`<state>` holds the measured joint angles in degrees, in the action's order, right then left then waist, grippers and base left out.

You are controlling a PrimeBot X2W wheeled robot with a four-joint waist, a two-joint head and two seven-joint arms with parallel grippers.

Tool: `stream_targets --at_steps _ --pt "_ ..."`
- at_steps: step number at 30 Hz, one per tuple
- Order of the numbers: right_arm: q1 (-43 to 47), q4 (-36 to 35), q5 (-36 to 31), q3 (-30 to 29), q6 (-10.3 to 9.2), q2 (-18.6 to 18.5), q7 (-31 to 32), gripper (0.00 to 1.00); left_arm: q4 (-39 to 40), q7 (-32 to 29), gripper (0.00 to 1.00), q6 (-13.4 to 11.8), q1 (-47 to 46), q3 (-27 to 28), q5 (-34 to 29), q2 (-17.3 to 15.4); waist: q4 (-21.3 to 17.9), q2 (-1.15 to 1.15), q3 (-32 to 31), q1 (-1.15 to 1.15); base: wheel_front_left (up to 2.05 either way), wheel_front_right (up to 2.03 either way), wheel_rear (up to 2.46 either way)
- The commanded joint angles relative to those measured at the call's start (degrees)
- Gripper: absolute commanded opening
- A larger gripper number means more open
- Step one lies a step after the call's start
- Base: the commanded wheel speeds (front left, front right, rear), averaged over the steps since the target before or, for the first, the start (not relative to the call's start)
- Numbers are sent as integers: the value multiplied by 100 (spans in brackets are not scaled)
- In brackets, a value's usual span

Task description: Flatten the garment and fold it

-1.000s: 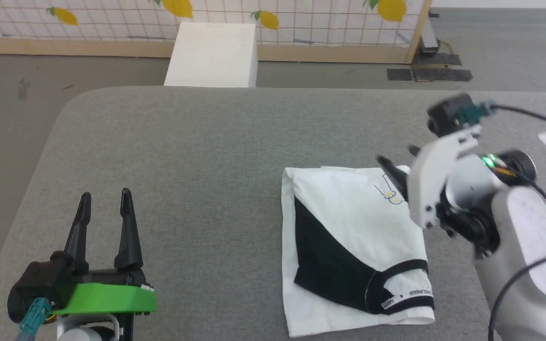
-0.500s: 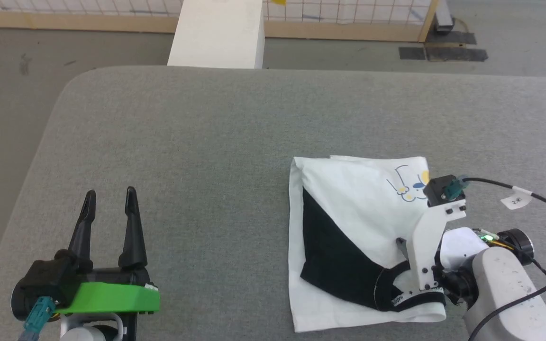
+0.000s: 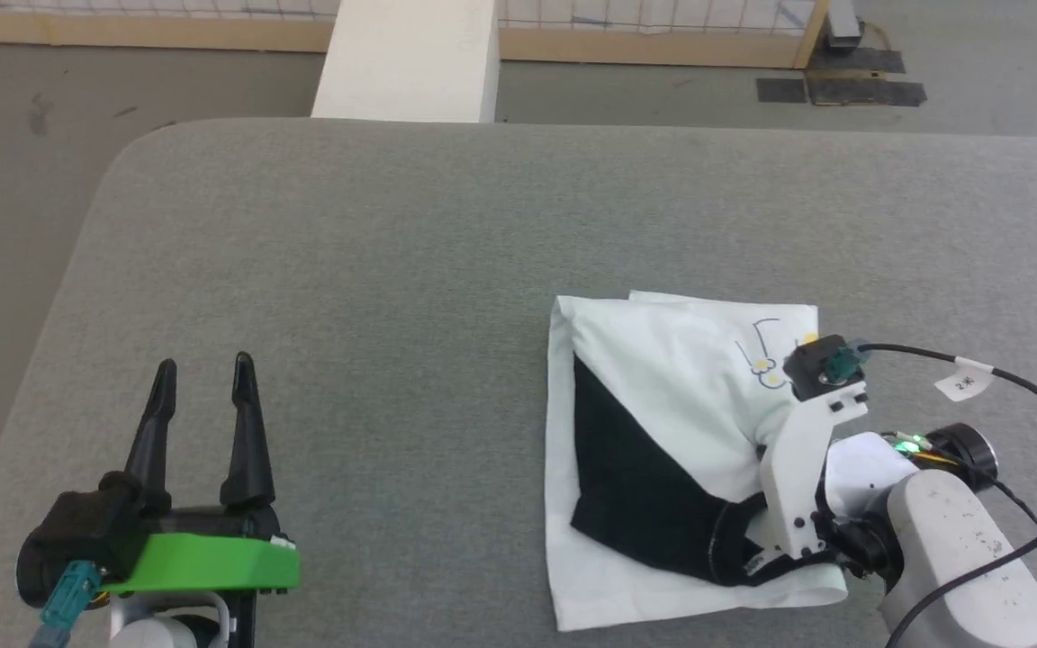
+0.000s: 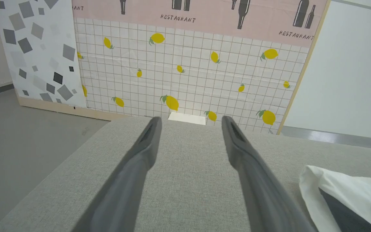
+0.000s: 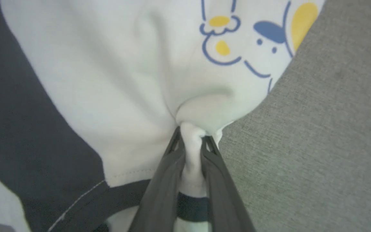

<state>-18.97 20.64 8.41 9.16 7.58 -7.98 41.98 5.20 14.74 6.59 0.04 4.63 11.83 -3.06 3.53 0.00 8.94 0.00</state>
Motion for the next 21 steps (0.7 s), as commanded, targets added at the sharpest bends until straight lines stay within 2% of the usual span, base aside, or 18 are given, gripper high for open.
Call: stream_targets --at_steps 1,5,8,14,18,21 --pt "31 44 108 182 -9 -178 35 0 30 26 100 41 7 20 -65 15 -234 0 -34 0 0 0 0" --pt "-204 -150 417 924 -9 -706 78 0 102 26 100 47 106 92 -81 16 -772 0 20 0 0 0 0" --pt "-544 -217 666 1469 -9 -1020 22 0 168 26 100 49 135 179 -89 15 -1380 0 114 0 0 0 0" --pt "-1325 146 1046 2345 -9 -1303 -287 0 243 26 100 55 66 234 -119 6 -2381 0 344 0 0 0 0" --pt "-1834 439 1239 2710 -9 -1520 -539 0 315 26 100 64 -71 138 -201 -108 -2712 0 685 0 0 0 0" --pt "-2174 612 1306 2922 -9 -1772 -739 0 371 11 100 69 -212 61 -245 -266 -2778 0 994 0 0 0 0"
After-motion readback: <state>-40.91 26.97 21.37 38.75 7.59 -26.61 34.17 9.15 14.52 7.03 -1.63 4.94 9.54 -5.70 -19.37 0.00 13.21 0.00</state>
